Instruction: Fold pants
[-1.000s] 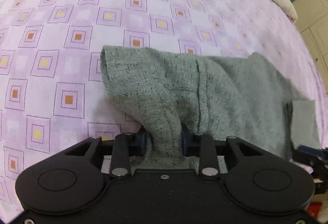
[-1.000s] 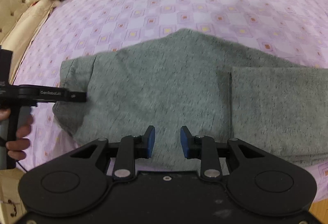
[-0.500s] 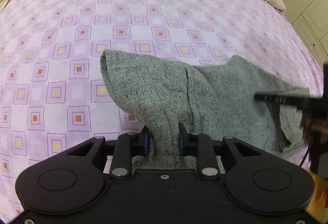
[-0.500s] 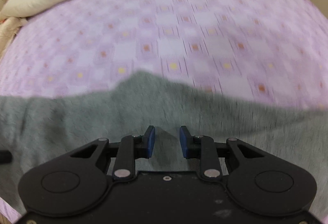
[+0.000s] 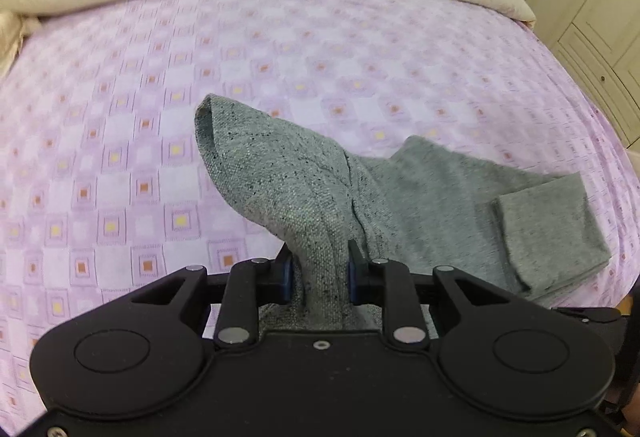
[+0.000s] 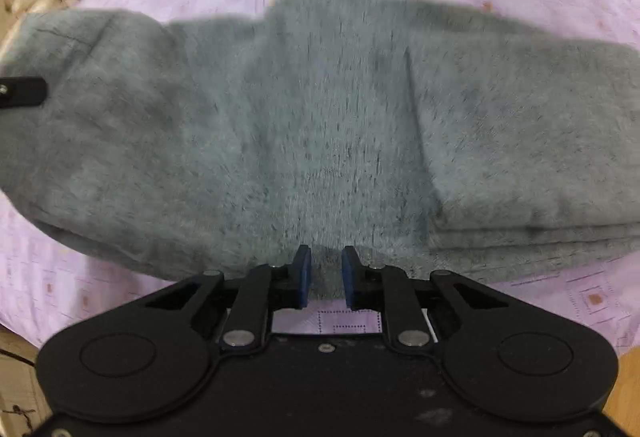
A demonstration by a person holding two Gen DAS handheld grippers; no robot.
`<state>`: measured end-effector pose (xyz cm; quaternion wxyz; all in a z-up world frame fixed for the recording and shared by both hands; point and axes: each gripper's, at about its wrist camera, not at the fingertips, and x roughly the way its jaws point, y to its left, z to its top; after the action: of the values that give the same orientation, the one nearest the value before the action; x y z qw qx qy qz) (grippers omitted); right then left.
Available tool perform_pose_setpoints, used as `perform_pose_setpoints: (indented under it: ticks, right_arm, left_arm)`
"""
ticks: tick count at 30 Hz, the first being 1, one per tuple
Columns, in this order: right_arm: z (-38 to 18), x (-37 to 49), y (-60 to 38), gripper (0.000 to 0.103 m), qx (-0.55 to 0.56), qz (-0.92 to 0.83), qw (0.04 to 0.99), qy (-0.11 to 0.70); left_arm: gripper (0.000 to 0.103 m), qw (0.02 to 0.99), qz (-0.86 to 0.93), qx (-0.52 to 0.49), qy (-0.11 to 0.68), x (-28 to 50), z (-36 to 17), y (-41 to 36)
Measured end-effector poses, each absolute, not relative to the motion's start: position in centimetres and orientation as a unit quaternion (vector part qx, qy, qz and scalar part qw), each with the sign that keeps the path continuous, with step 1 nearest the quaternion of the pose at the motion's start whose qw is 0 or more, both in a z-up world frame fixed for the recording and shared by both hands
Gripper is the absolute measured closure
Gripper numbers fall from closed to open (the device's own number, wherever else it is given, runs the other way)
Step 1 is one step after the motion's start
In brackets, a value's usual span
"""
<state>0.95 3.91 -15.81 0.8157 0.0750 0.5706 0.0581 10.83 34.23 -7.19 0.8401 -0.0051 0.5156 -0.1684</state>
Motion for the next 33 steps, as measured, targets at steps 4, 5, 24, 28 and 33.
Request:
perform_pose_setpoints:
  ticks: [4, 5, 24, 28, 33]
  right_arm:
    - [-13.0, 1.5, 0.9, 0.085, 0.110, 0.074, 0.843, 0.521]
    - [-12.9, 2.0, -0.1, 0.085, 0.121, 0.078, 0.845, 0.515]
    - [-15.5, 3.9, -25.0, 0.082, 0.187, 0.032, 0.815, 0.548]
    - [-15.7, 3.9, -26.9, 0.084, 0.185, 0.055, 0.811, 0.553]
    - [-16.2, 4.7, -28.2, 0.080, 0.185, 0.068, 0.802, 0.564]
  left_arm:
    - [0.073, 0.854, -0.171, 0.017, 0.490, 9.7, -3.5, 30.7]
    - [0.073, 0.858, -0.175, 0.025, 0.482, 9.4, -2.6, 29.4]
    - [0.065, 0.802, -0.266, 0.100, 0.526, 8.1, -9.4, -7.2]
    - [0.065, 0.804, -0.279, 0.100, 0.516, 6.8, -9.0, -6.9]
    - [0.059, 0.809, -0.252, 0.102, 0.521, 6.9, -9.0, -2.4]
